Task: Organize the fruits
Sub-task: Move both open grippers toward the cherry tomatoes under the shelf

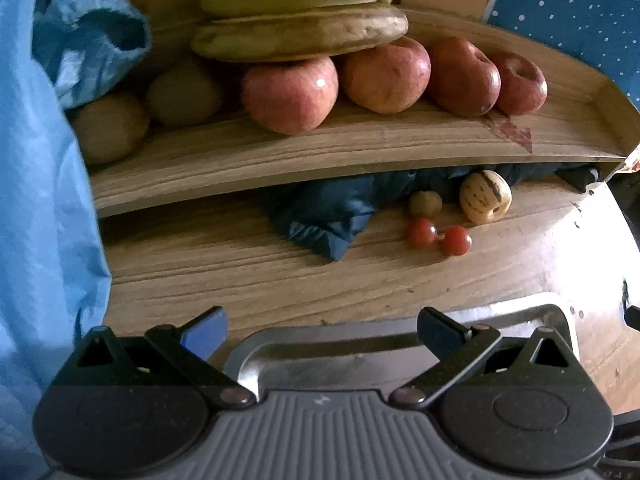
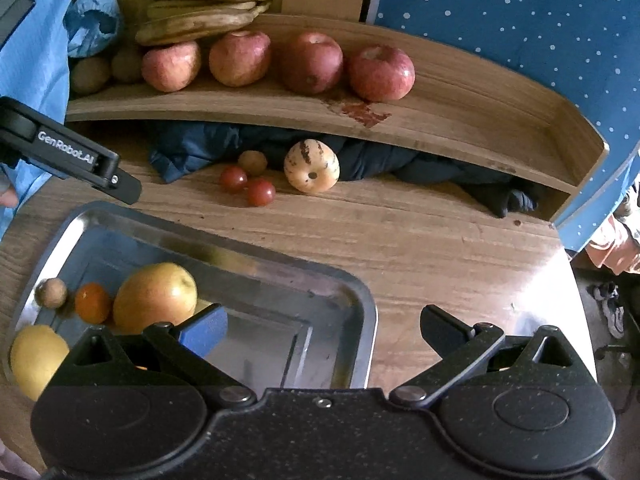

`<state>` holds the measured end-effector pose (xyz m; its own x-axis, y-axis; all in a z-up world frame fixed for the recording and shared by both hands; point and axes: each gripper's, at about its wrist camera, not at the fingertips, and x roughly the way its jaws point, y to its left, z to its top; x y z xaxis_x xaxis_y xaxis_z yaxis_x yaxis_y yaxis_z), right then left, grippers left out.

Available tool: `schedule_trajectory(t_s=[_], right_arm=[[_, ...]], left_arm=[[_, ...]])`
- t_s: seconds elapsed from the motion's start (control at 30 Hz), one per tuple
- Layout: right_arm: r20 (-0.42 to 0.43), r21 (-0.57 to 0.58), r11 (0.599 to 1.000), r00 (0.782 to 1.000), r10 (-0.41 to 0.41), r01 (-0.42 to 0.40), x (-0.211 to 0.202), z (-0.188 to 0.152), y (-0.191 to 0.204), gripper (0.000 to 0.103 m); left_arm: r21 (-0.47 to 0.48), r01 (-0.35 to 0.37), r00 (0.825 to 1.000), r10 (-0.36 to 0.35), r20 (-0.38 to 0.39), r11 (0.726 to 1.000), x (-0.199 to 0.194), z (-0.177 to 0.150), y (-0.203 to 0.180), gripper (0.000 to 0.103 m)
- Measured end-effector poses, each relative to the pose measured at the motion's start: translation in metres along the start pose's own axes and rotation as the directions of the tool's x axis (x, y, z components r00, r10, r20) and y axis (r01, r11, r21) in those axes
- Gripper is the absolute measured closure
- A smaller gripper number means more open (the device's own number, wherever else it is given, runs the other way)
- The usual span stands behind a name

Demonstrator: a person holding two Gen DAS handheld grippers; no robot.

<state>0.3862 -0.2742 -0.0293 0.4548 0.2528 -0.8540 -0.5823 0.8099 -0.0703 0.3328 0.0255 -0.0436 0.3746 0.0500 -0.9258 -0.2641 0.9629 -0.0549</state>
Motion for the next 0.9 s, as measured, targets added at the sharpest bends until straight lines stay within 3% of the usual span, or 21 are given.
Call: schedule_trajectory(t_s=[0.57,0.9], right_arm=[[0.003,-0.04,0.99,0.991,0.137,-0.137,0.048,0.037,-0.014,0.001],[0.02,-0.112,0.968,0.974,0.228,-0.224,0.074,0.049,-0.01,0.013]], left_arm=[[-0.031,-0.011,0.998,0.009,-0.059,0.999,0.039,0.033,-0.029,0.0],[-0.061,-0.003,0.996,-0.002,-0.087,0.998,0.058,0.048,-0.038,0.001]])
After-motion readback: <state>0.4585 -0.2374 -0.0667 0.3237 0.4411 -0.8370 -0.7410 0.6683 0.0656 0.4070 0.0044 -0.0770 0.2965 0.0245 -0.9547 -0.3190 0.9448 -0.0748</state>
